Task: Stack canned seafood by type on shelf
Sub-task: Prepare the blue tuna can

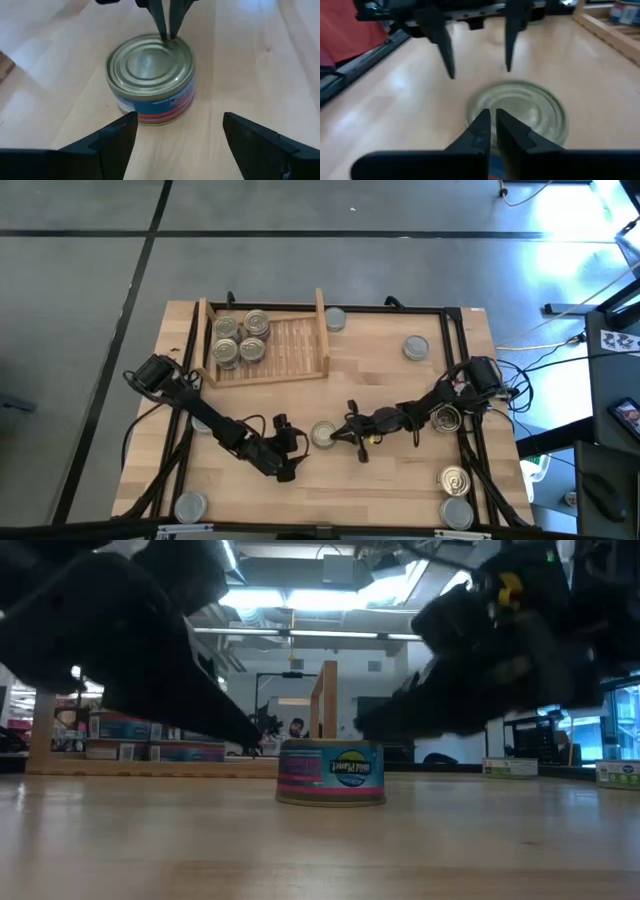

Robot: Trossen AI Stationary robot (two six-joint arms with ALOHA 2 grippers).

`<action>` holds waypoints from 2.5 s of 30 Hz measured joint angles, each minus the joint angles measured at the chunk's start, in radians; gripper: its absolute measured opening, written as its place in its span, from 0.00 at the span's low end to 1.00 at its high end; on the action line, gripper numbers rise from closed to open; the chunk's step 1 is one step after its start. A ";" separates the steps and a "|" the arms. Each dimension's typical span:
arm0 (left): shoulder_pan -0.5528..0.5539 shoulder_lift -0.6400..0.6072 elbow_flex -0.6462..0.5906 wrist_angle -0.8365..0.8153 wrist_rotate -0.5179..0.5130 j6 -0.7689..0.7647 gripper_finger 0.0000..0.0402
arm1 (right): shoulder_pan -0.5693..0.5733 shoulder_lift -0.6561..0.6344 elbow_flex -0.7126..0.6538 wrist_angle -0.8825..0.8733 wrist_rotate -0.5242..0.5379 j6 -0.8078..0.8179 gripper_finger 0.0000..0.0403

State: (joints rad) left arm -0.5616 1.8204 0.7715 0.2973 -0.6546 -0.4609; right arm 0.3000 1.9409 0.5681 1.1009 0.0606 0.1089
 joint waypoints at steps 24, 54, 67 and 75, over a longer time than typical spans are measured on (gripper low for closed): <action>0.074 0.024 -0.002 -0.029 0.073 0.023 0.73 | 0.002 -0.207 0.006 -0.455 0.088 0.113 0.85; 0.132 0.081 -0.003 0.077 0.153 0.135 0.73 | 0.002 0.015 0.212 -0.480 0.096 0.013 0.82; 0.124 0.035 0.018 0.024 0.128 0.160 0.73 | 0.005 -0.064 0.218 -0.585 0.183 -0.281 0.82; 0.128 0.033 0.018 0.011 -0.020 0.341 0.73 | 0.005 -0.068 0.218 -0.588 0.350 -0.569 0.81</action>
State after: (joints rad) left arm -0.4340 1.8538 0.7891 0.3080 -0.6742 -0.1198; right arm 0.3050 1.8732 0.7864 0.5130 0.4106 -0.4599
